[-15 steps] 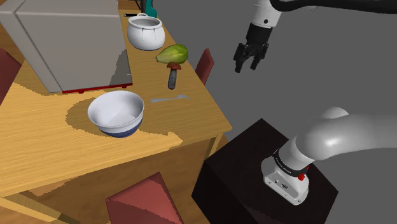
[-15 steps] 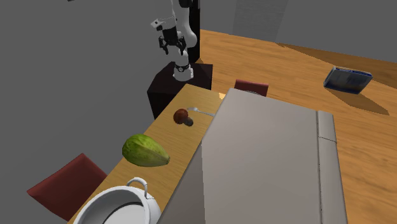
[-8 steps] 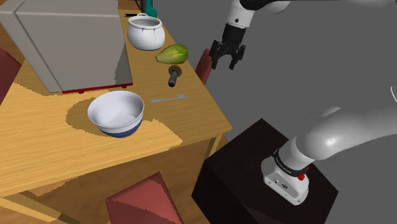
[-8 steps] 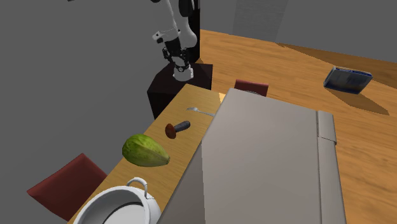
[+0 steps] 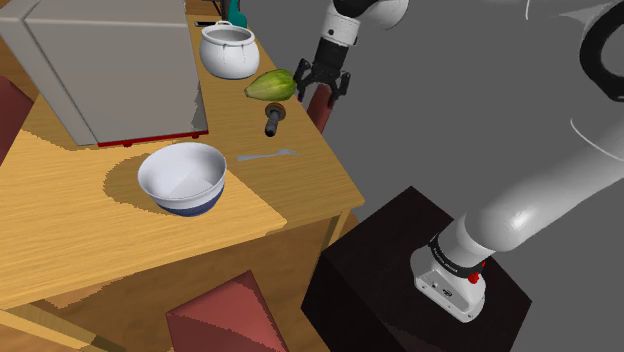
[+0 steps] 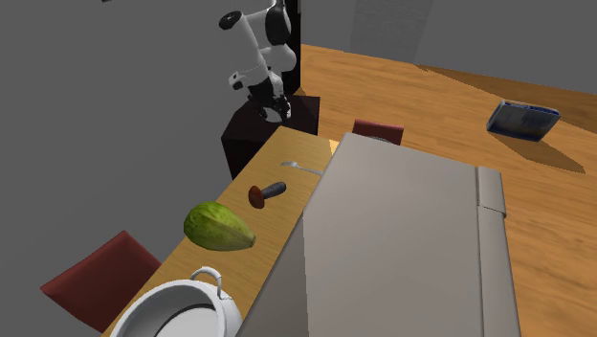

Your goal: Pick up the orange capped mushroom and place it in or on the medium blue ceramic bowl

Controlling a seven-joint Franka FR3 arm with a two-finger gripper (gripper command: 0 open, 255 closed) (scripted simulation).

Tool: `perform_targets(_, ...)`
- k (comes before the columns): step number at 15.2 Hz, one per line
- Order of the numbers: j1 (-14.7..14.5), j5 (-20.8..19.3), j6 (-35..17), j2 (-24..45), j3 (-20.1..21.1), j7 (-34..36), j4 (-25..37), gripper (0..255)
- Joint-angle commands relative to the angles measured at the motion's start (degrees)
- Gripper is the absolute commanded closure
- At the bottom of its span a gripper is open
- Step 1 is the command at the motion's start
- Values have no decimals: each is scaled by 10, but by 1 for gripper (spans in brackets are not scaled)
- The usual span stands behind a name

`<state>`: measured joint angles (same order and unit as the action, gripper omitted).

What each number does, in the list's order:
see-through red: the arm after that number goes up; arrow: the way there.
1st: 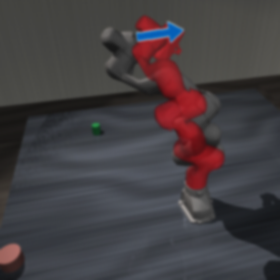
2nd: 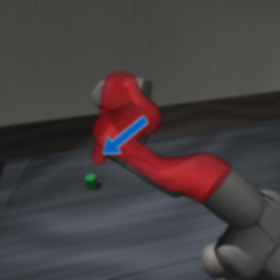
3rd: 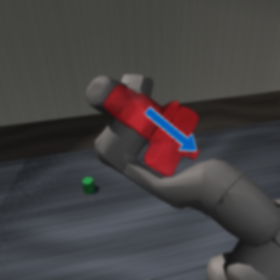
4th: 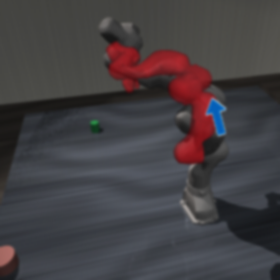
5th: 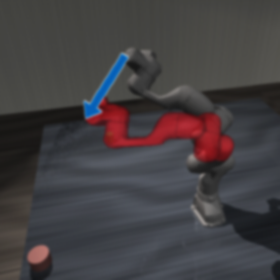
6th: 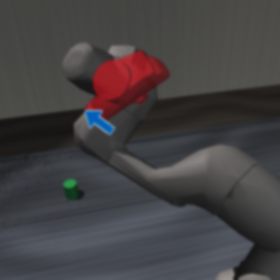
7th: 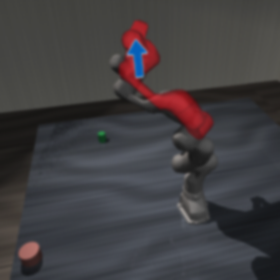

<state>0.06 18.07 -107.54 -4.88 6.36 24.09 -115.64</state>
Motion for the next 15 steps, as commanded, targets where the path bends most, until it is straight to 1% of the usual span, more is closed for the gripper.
perform_targets(1, 0, 12, -12, 44, 1, 19, 36, 0)
perform_targets(6, 0, 40, -30, 150, 0, 64, 136, 0)
perform_targets(10, 0, 60, -35, 238, -1, 101, 230, 0)
perform_targets(11, 1, 63, -35, 251, -1, 106, 245, 0)
perform_targets(15, -6, 65, -61, 259, 2, 104, 228, 0)
